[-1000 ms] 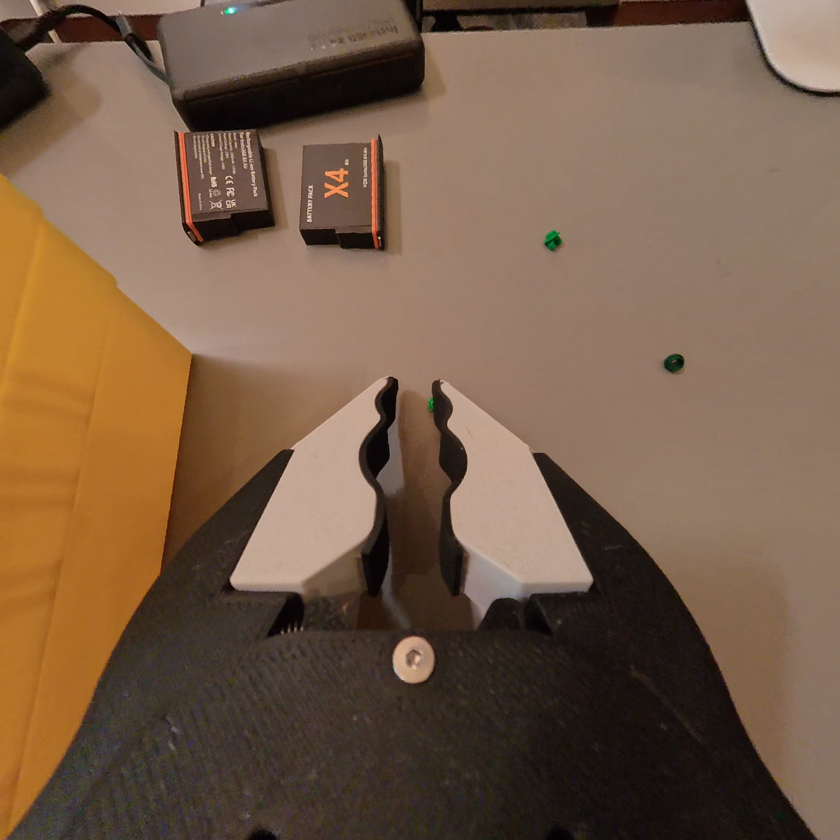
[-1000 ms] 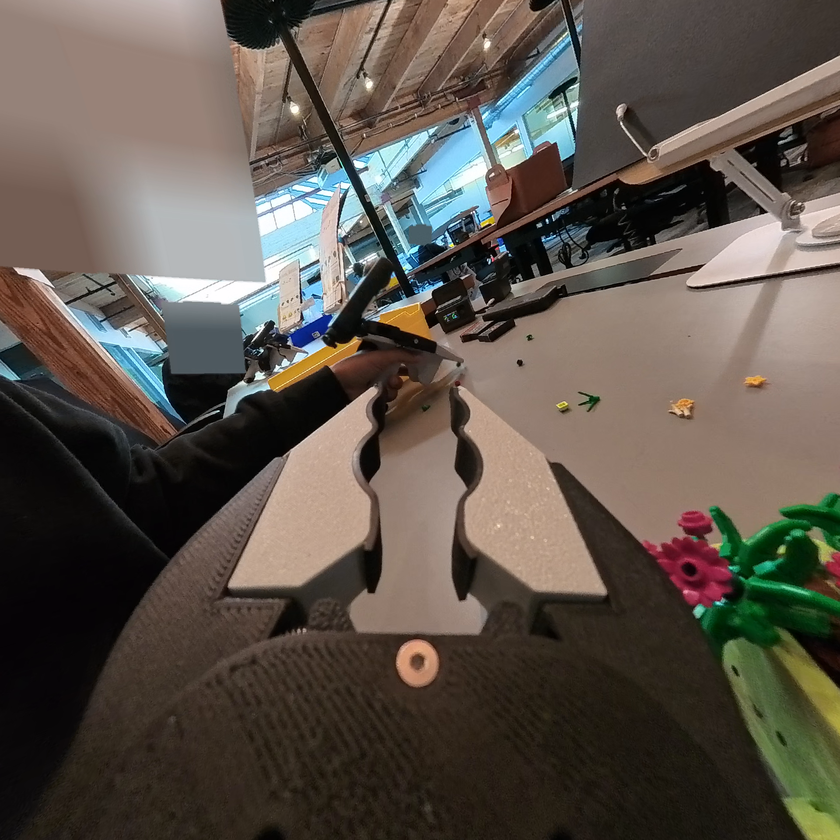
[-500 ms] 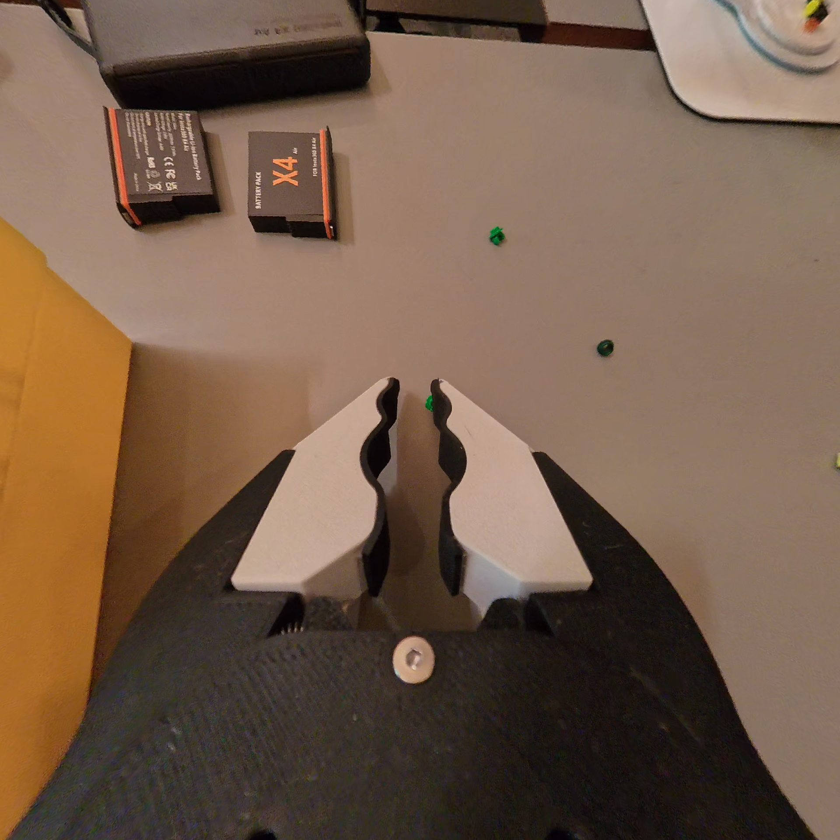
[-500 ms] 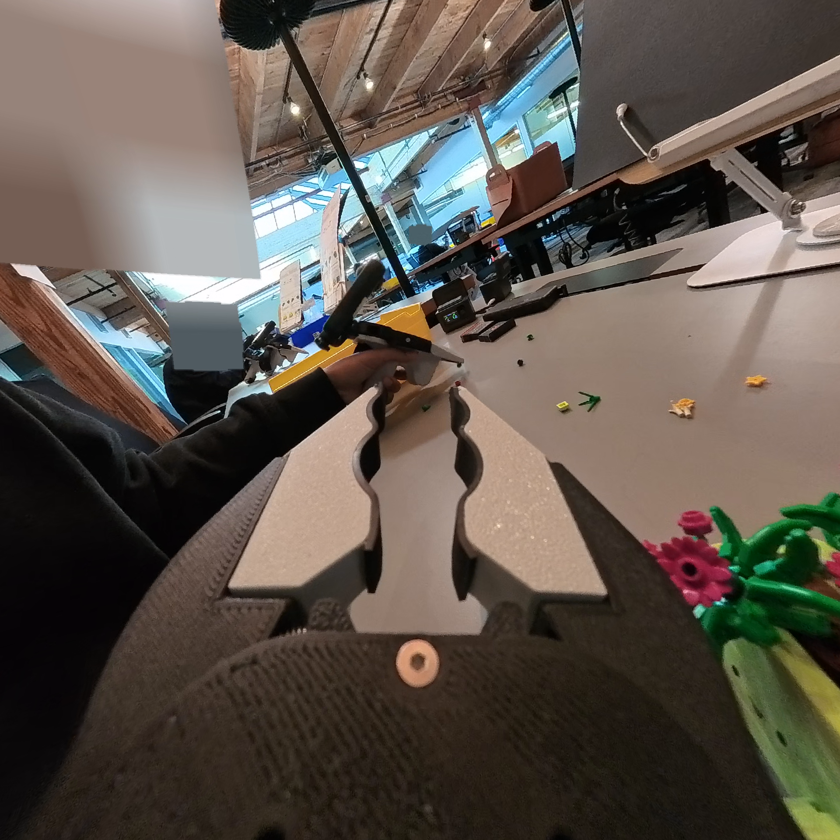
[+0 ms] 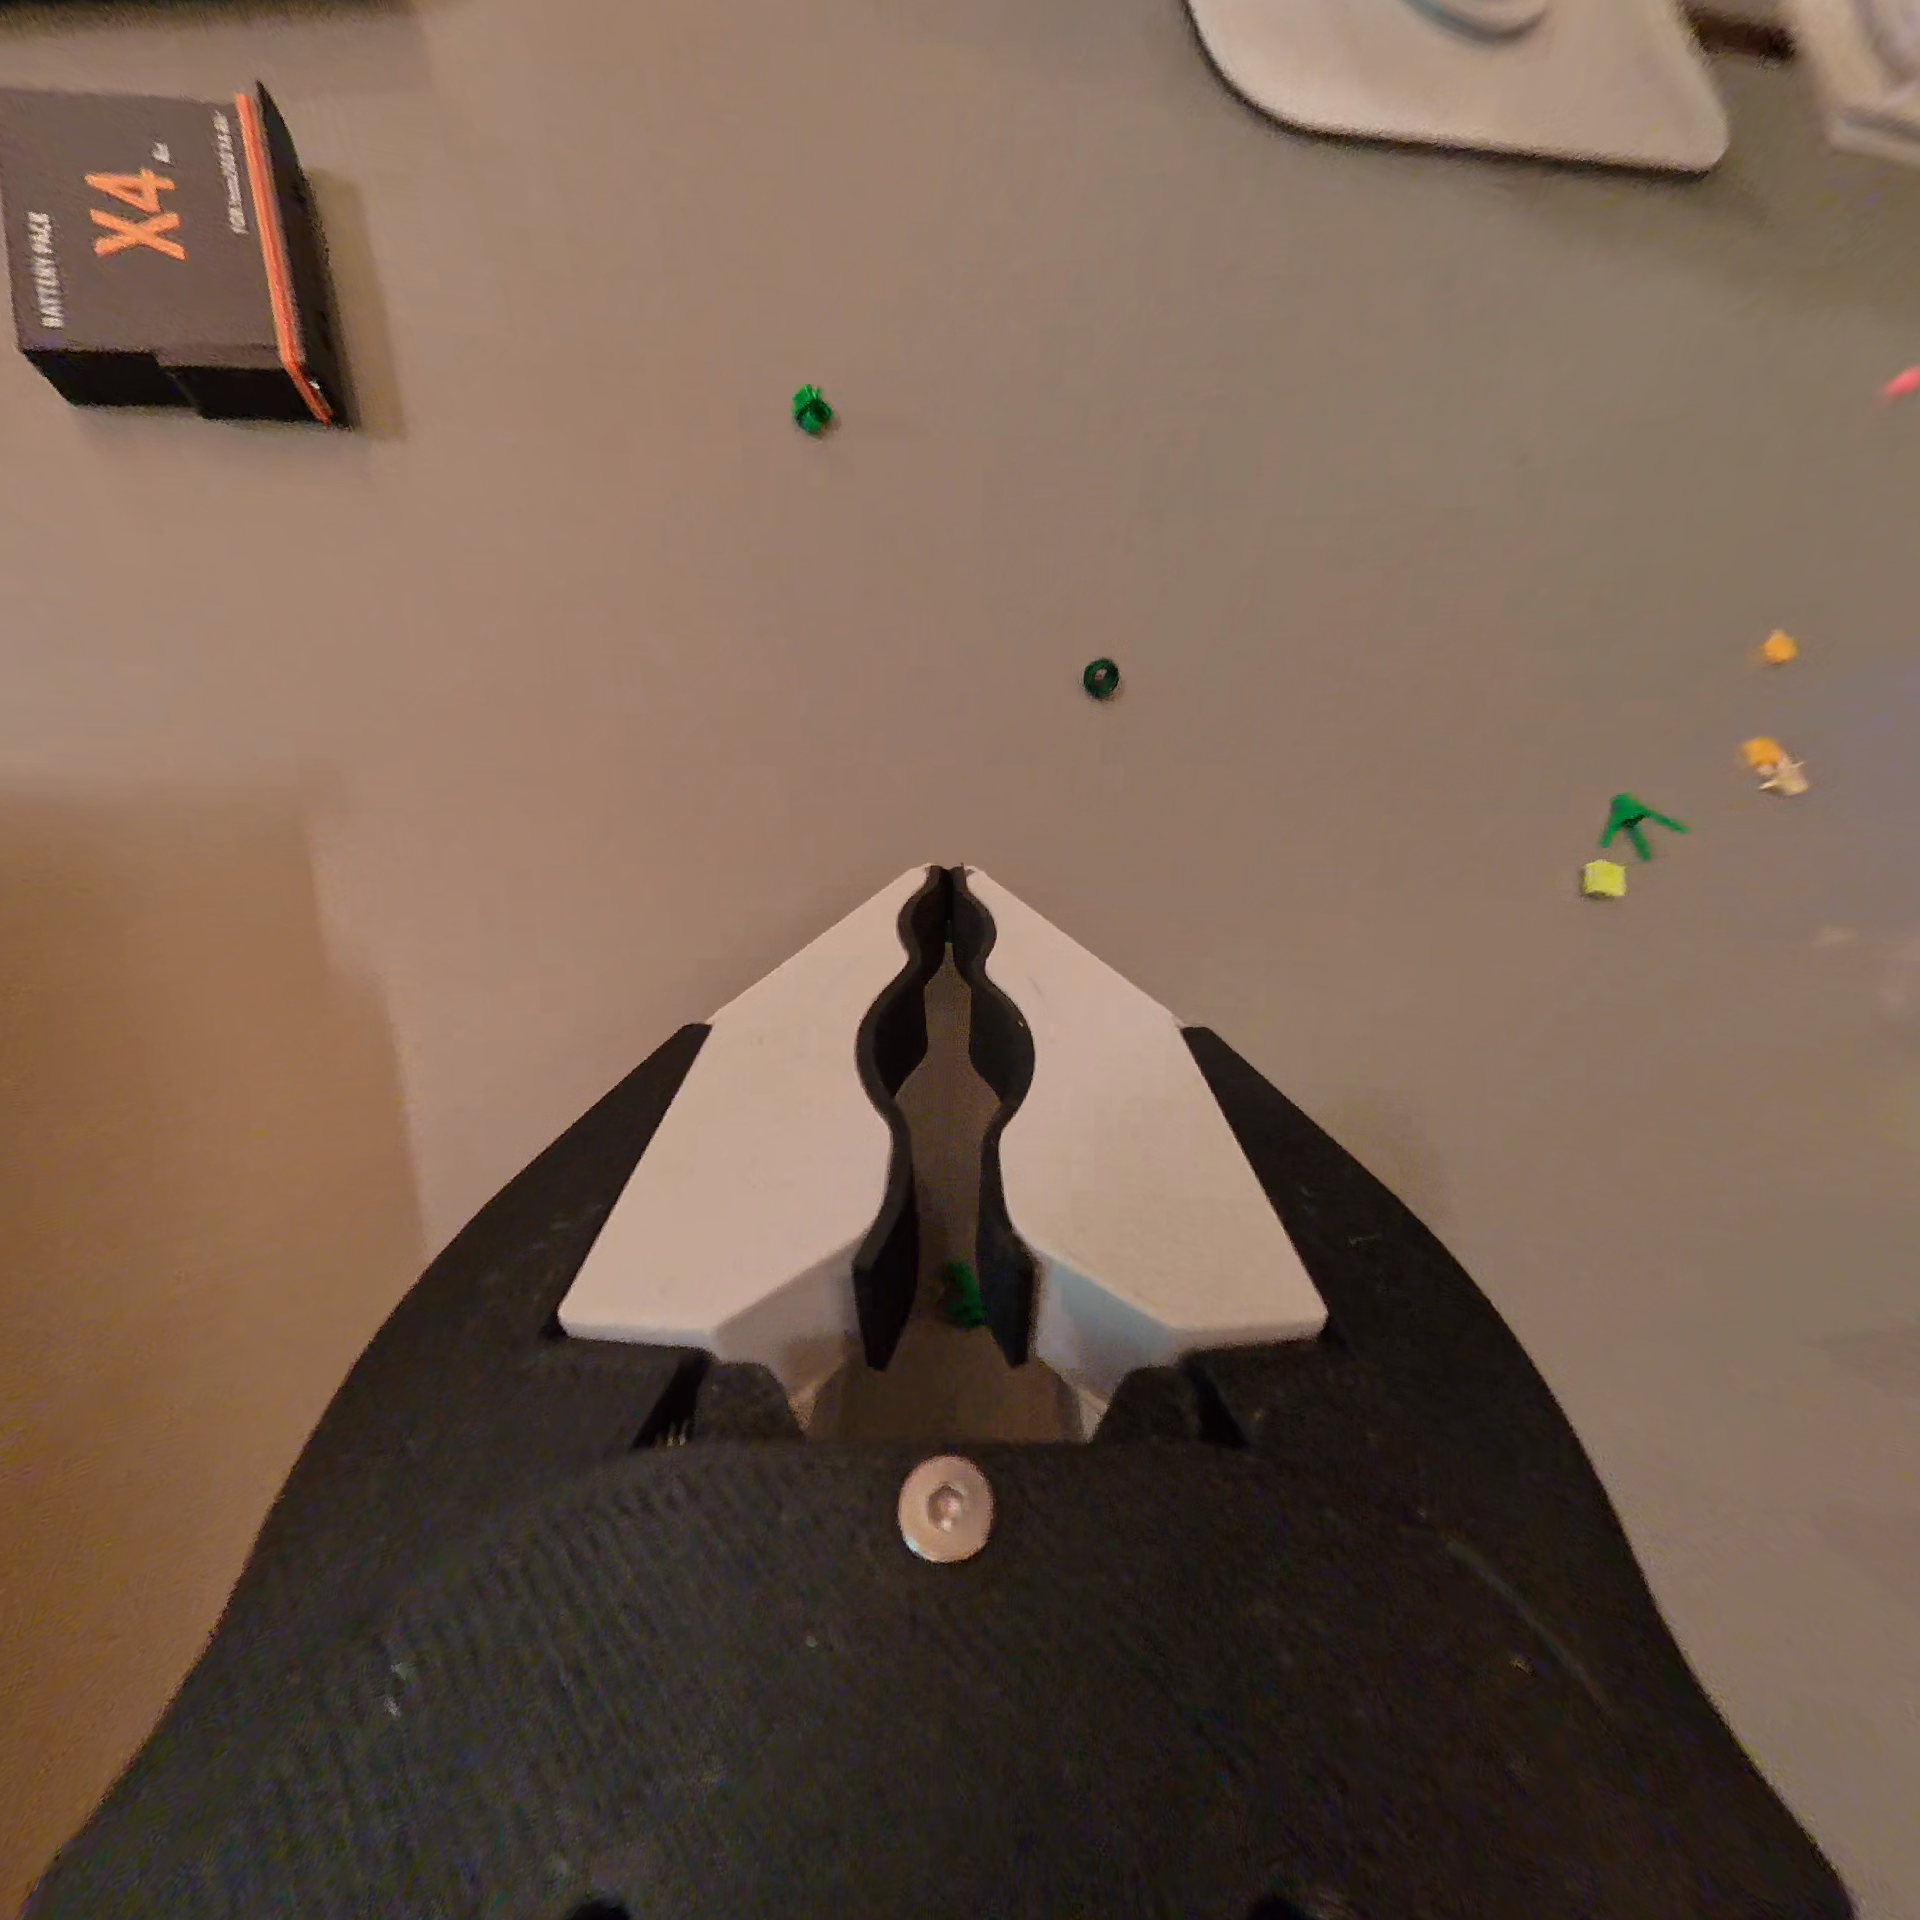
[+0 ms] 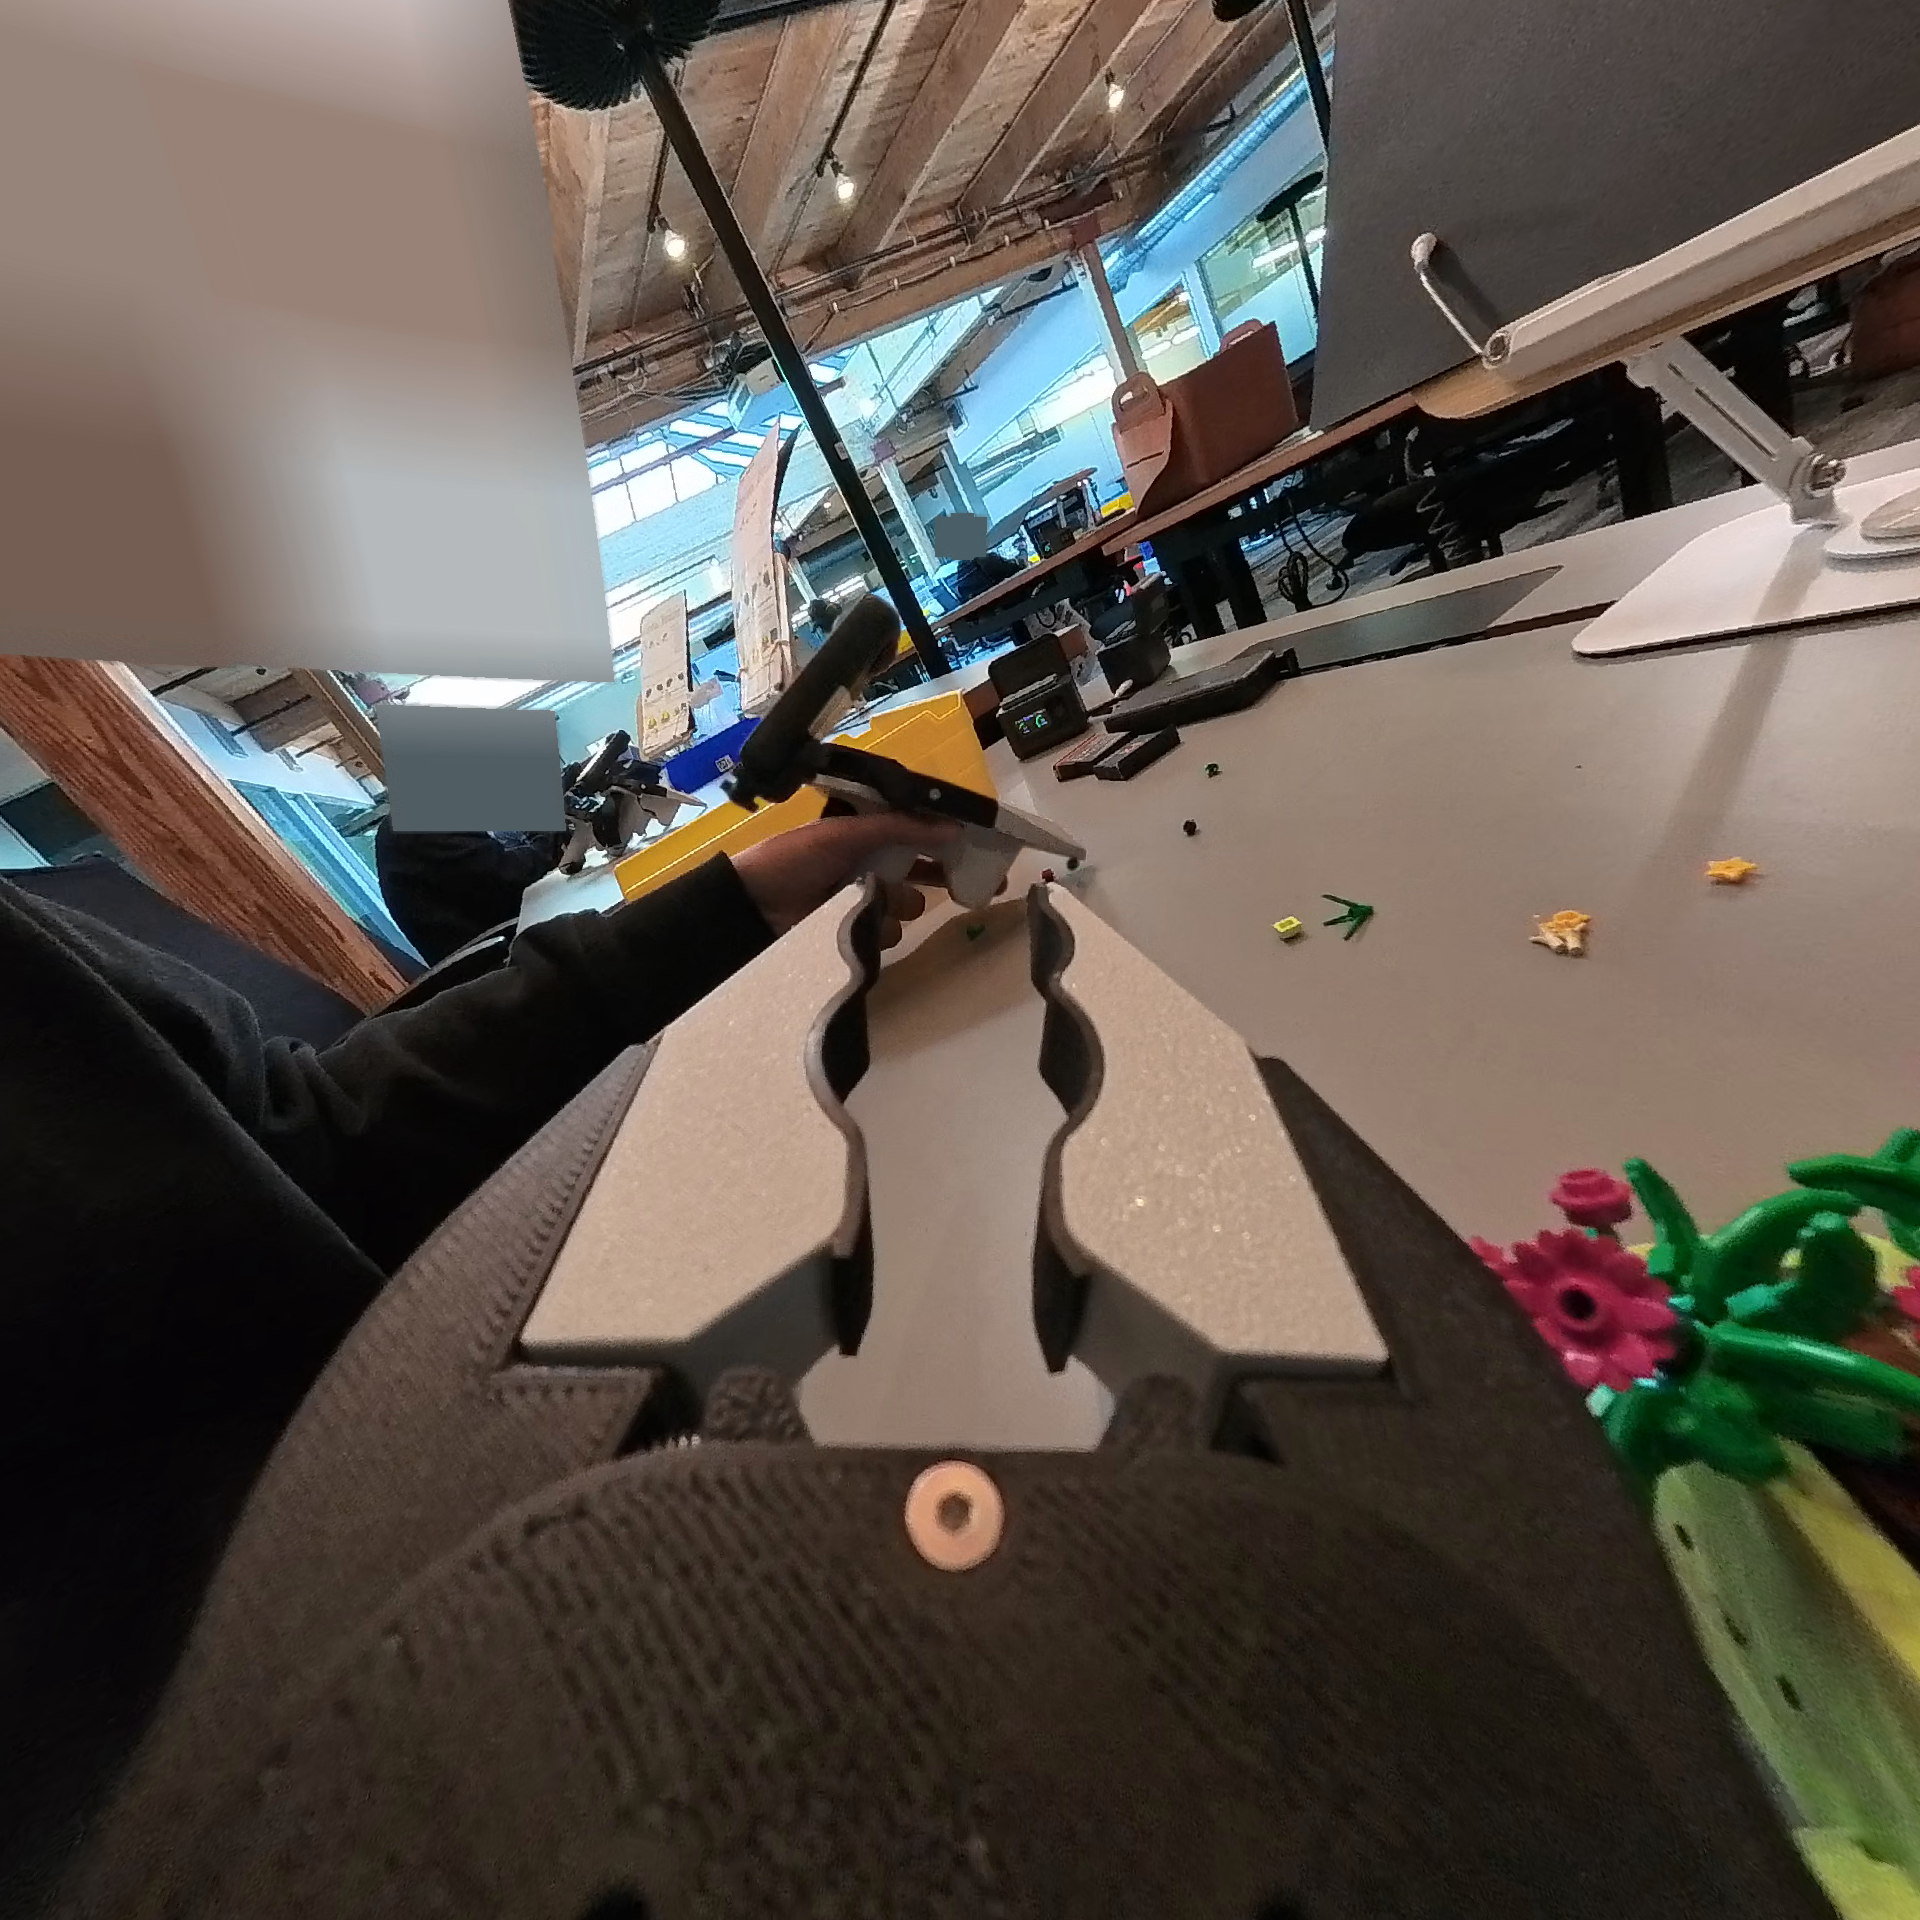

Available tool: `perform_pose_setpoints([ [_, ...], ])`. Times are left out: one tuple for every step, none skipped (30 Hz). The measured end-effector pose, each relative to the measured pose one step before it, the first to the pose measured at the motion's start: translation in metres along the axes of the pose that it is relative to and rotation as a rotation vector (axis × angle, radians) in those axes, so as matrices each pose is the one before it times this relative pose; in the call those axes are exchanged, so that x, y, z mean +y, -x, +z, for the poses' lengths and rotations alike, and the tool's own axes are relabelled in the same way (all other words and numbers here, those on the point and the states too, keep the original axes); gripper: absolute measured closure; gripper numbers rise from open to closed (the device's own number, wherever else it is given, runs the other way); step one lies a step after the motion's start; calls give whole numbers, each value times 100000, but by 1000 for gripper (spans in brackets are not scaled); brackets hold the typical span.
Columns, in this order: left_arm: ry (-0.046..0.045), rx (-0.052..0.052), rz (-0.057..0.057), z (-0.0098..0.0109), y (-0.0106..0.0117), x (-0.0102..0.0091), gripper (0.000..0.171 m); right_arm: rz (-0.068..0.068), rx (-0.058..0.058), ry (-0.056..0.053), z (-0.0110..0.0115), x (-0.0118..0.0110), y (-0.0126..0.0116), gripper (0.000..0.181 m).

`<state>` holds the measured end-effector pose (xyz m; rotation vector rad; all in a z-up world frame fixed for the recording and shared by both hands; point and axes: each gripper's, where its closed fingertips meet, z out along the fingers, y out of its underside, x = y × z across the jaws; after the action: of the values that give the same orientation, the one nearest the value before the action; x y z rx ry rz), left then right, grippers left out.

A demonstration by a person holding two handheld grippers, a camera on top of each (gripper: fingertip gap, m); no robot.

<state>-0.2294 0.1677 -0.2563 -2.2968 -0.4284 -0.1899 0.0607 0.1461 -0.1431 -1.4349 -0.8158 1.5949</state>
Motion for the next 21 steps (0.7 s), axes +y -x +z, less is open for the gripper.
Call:
perform_pose_setpoints([
  [1012,-47,1196,109,-150,126,171,-47,-2,17,9,0,10,154],
  [37,1410,-384,26,-347,-39,171,-56,6,-15,-9,1,4,154],
  [-430,2915,-2060,-29,-472,-135,171,-73,20,-34,3,-9,6,154],
  [-693,3590,-2909,-54,-466,-199,171,-81,22,-8,0,3,0,154],
  [-967,3401,-2552,-72,-334,-214,171,-74,-4,41,-2,1,9,154],
  [-1053,1172,-1078,-55,33,-200,171,-62,-12,56,7,5,11,154],
  [-755,-564,2023,-70,221,-98,171,-21,-16,49,6,13,10,154],
  [432,-3538,4346,-37,515,95,166,45,-18,15,9,-1,-3,154],
  [1231,-4823,5514,4,525,262,160,109,-19,0,0,0,-12,155],
  [1079,-2981,4538,20,123,276,152,134,-6,-9,-10,-3,-12,155],
  [609,-1405,2231,35,-102,196,142,140,-4,-7,0,-1,-12,155],
  [-27,85,876,42,-240,76,134,128,-29,-8,0,-1,-9,155],
  [-124,871,-52,21,-225,38,128,96,-14,-42,-8,-3,-5,155],
  [-73,846,-405,18,-133,1,123,87,-4,-41,4,-15,-11,155],
  [-565,69,-415,-26,53,-84,122,76,-30,-21,-9,0,-4,155],
  [-1134,-128,-50,-78,77,-152,131,56,-17,-21,0,6,2,155],
  [-1384,-1760,-223,-112,301,-201,155,46,-4,-22,-8,-9,-5,155],
  [-812,-1683,387,-108,251,-128,171,49,-6,-10,1,-1,4,155],
  [109,13,516,-57,-41,-4,171,58,-5,2,-1,4,-9,155],
  [985,-189,206,-27,-29,114,171,62,3,-13,1,-6,-5,155],
  [77,-704,294,-57,14,-1,171,53,0,-20,2,-7,-5,155],
])
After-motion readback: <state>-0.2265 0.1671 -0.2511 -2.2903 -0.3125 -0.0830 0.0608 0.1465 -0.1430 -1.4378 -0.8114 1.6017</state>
